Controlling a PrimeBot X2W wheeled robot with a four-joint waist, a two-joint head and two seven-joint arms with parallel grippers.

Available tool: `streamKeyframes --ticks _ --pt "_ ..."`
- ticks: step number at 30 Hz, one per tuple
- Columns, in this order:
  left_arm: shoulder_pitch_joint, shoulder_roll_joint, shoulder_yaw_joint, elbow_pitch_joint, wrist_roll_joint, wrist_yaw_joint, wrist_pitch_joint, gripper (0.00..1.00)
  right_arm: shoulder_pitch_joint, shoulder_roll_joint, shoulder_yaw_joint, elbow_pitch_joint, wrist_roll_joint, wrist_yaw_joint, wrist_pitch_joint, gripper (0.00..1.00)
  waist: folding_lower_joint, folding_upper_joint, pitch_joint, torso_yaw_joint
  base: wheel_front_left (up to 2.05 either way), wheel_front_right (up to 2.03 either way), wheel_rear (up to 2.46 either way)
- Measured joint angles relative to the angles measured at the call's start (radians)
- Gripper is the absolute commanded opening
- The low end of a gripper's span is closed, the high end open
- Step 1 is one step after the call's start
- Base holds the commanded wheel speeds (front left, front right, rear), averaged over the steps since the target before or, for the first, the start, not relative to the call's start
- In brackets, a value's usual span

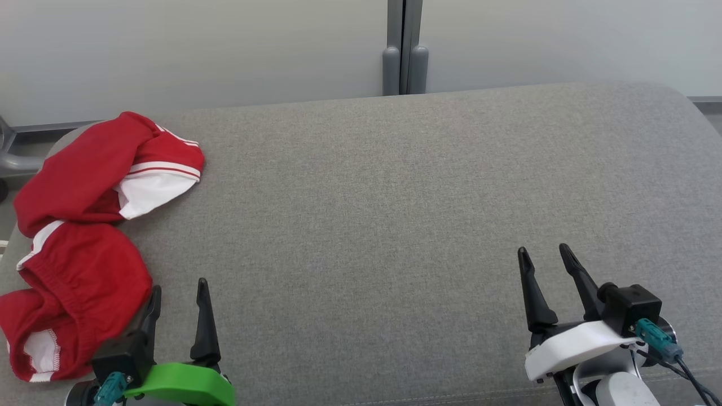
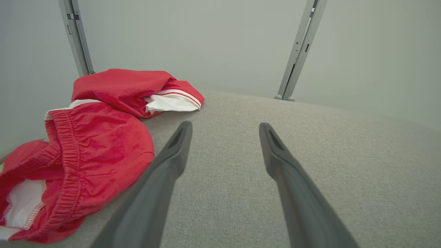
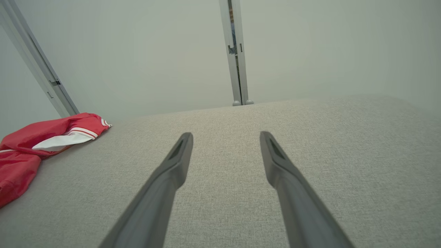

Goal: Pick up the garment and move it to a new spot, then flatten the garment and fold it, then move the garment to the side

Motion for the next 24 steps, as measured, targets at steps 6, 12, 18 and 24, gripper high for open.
streamKeyframes --ticks 6,12,18,24 --pt "0.002 0.003 -0.009 -0.008 0.044 0.007 0.003 1.0 0.0 0.0 0.011 0.008 -0.057 0.0 -0.018 1.0 0.0 0.0 0.0 -0.001 0.0 0.0 0.0" --pt "0.013 0.006 -0.015 -0.018 0.081 0.018 0.003 1.0 0.001 -0.001 0.019 0.011 -0.104 0.0 -0.032 1.0 0.0 0.0 -0.002 -0.002 0.0 0.0 0.0" --pt "0.02 0.009 -0.021 -0.029 0.107 0.022 0.008 1.0 0.001 -0.002 0.026 0.014 -0.146 0.0 -0.046 1.0 0.0 0.0 -0.004 -0.004 0.0 0.0 0.0" --pt "0.023 0.01 -0.023 -0.034 0.125 0.024 0.008 1.0 0.002 -0.002 0.034 0.015 -0.185 0.0 -0.059 1.0 0.0 0.0 -0.005 -0.004 0.0 0.0 0.0"
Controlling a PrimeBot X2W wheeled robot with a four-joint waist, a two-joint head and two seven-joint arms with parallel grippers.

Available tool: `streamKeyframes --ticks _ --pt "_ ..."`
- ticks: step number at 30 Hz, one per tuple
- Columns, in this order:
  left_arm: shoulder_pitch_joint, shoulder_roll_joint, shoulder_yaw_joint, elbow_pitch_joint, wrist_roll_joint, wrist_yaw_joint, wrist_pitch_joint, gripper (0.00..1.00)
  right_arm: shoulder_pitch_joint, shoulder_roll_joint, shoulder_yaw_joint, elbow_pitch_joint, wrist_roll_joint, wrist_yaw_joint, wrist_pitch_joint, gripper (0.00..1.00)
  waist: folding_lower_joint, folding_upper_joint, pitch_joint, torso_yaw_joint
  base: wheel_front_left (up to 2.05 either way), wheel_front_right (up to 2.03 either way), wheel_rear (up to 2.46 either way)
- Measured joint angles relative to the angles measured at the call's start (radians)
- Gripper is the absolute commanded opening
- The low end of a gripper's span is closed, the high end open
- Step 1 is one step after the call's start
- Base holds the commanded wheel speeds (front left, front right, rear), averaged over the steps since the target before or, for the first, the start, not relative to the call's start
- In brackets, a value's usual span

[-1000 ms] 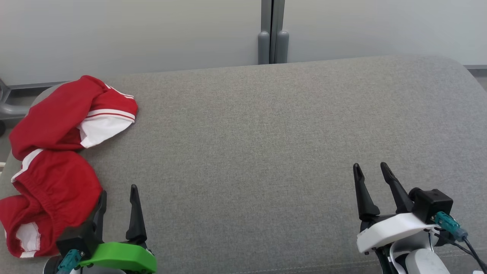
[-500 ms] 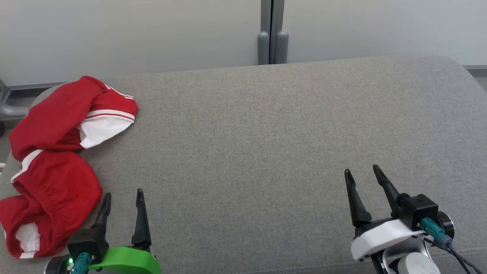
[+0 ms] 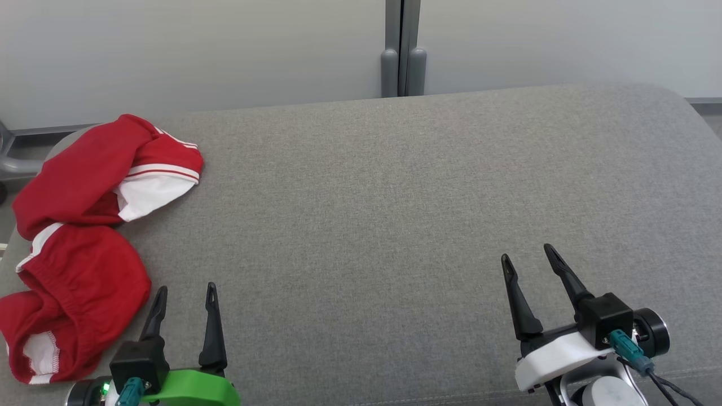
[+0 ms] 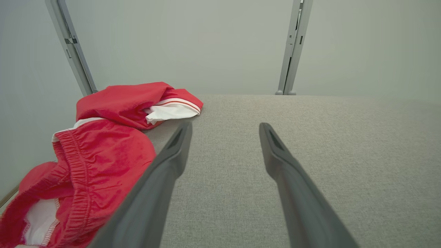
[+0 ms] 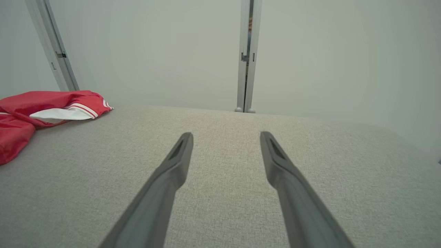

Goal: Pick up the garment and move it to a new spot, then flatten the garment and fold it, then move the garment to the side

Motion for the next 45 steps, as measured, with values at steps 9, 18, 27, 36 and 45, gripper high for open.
streamKeyframes --ticks 9,18,27,36,45 --pt "0.003 0.005 -0.013 -0.005 0.031 0.011 -0.001 1.0 0.003 -0.001 0.006 -0.001 -0.04 0.0 -0.013 1.0 0.0 0.0 -0.003 0.0 0.0 0.0 0.0" --pt "0.004 0.006 -0.019 -0.003 0.021 0.012 0.0 1.0 0.006 -0.001 0.003 0.001 -0.01 0.0 -0.013 1.0 0.0 0.0 -0.011 0.0 0.0 0.0 0.0" --pt "0.004 0.008 -0.021 0.003 0.012 0.012 0.0 1.0 0.01 -0.001 0.002 0.001 -0.002 0.0 -0.013 1.0 0.0 0.0 -0.015 -0.001 0.0 0.0 0.0" --pt "0.004 0.012 -0.025 0.008 0.005 0.016 0.0 1.0 0.01 -0.001 0.002 0.002 -0.002 0.0 -0.013 1.0 0.0 0.0 -0.016 0.001 0.0 0.0 0.0" --pt "0.003 0.017 -0.033 0.012 0.004 0.022 0.0 1.0 0.02 -0.001 -0.004 -0.001 -0.002 0.0 -0.013 1.0 0.0 0.0 -0.017 0.028 0.0 0.0 0.0"
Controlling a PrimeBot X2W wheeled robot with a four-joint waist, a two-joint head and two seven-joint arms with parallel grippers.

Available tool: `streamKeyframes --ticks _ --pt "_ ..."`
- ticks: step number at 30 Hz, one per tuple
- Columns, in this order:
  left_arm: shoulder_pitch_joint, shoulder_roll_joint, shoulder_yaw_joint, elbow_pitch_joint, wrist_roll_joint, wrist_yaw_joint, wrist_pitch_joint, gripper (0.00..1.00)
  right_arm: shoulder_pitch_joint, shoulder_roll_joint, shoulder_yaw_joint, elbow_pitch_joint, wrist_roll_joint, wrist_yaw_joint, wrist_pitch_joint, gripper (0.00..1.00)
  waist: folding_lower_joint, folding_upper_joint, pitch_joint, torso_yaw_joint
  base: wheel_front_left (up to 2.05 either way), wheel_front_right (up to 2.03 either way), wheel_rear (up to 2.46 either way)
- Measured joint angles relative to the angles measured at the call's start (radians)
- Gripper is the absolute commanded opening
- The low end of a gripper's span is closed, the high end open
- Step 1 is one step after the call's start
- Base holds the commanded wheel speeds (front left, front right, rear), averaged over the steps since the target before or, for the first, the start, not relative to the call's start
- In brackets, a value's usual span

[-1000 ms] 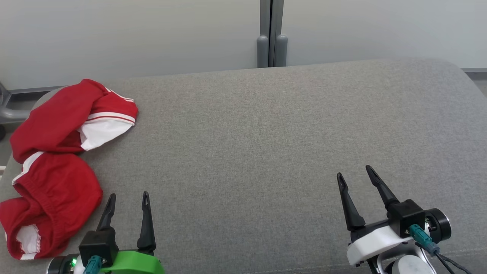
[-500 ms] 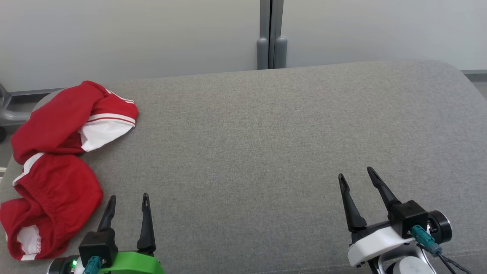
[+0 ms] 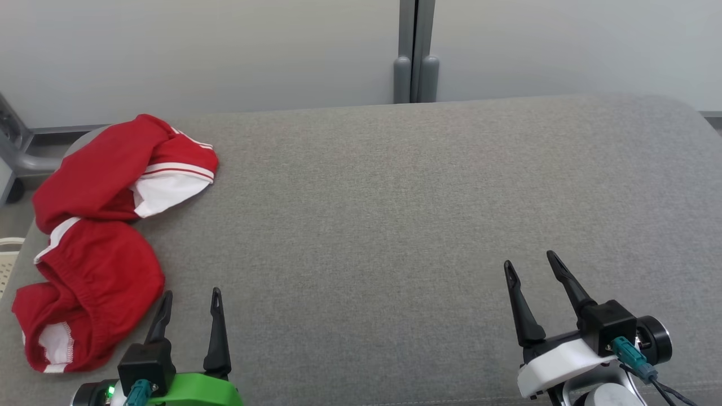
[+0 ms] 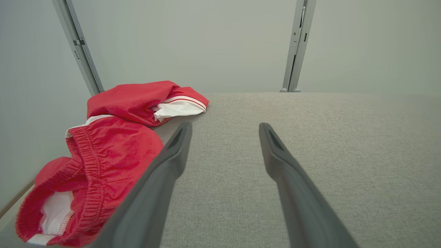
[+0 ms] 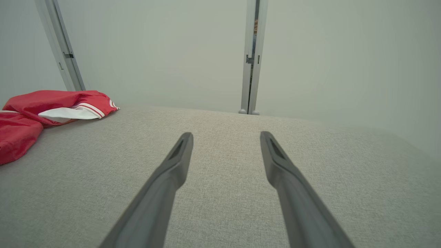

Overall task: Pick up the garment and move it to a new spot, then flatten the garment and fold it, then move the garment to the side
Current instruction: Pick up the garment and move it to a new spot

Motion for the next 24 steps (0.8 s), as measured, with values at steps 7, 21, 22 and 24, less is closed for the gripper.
streamKeyframes --ticks 7,21,22,24 --pt "-0.005 0.003 -0.001 -0.001 -0.002 0.007 0.003 1.0 0.002 0.0 0.003 -0.003 0.011 0.0 0.0 1.0 0.0 0.0 0.002 0.064 0.0 0.0 0.0" --pt "-0.002 0.022 0.008 -0.013 -0.022 0.014 0.007 1.0 -0.005 0.0 0.009 0.001 0.033 0.0 0.0 1.0 0.0 0.0 0.012 0.31 0.0 0.0 0.0" --pt "-0.002 0.022 0.008 -0.013 -0.024 0.015 0.007 1.0 -0.005 0.0 0.009 0.001 0.034 0.0 0.0 1.0 0.0 0.0 0.012 0.326 0.0 0.0 0.0" --pt "-0.001 0.024 0.009 -0.015 -0.026 0.015 0.007 1.0 -0.007 0.0 0.009 0.004 0.034 0.0 0.0 1.0 0.0 0.0 0.014 0.355 0.0 0.0 0.0"
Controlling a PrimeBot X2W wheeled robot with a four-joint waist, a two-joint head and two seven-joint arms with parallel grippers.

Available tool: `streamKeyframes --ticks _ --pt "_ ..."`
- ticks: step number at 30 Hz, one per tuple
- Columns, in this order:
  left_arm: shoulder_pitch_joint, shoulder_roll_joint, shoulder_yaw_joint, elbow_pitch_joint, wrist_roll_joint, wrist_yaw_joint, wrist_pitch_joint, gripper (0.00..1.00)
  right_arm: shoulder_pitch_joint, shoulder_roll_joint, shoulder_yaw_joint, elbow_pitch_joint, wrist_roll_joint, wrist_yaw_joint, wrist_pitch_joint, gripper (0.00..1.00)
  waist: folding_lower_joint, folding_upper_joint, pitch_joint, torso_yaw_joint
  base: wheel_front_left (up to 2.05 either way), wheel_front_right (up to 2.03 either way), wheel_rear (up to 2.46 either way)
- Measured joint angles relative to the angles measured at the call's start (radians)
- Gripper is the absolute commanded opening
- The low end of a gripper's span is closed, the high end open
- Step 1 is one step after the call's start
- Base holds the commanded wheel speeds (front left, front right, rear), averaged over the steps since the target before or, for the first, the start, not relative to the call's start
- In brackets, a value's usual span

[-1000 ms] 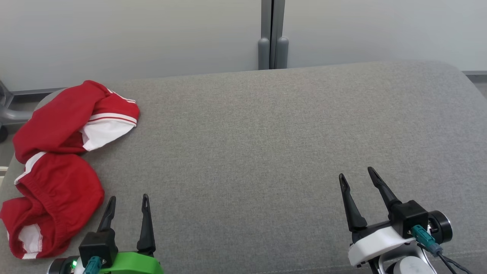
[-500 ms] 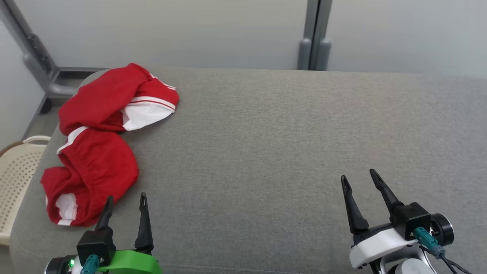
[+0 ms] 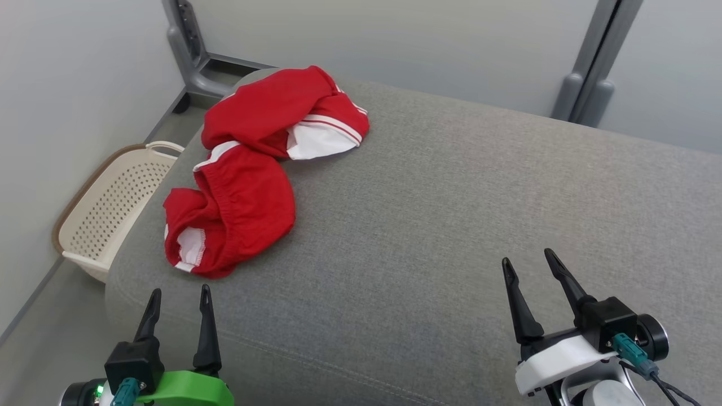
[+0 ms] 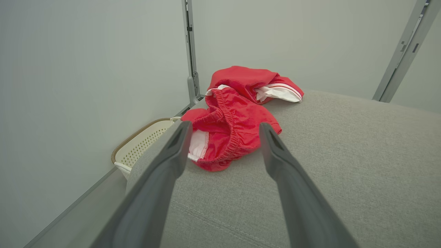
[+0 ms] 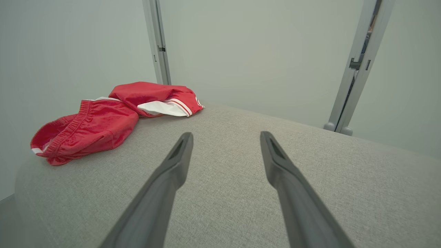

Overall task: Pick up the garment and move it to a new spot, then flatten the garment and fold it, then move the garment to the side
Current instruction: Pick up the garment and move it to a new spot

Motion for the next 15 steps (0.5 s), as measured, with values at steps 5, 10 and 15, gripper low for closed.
streamKeyframes --ticks 5,10,15 --pt "-0.001 0.002 0.0 -0.005 -0.02 -0.006 0.016 1.0 -0.008 0.0 0.002 0.004 -0.001 0.0 0.0 1.0 0.0 0.0 0.01 0.049 0.0 0.0 0.0" --pt "-0.066 0.029 0.013 -0.006 -0.062 -0.037 0.091 1.0 -0.01 0.0 -0.008 0.005 -0.009 0.0 0.0 1.0 0.0 0.0 0.021 0.031 0.0 0.0 0.0" --pt "-0.214 0.106 0.053 0.018 -0.099 -0.082 0.198 1.0 -0.011 0.001 -0.005 0.006 -0.015 0.0 0.0 1.0 0.0 0.0 0.031 0.003 0.0 0.0 0.0"
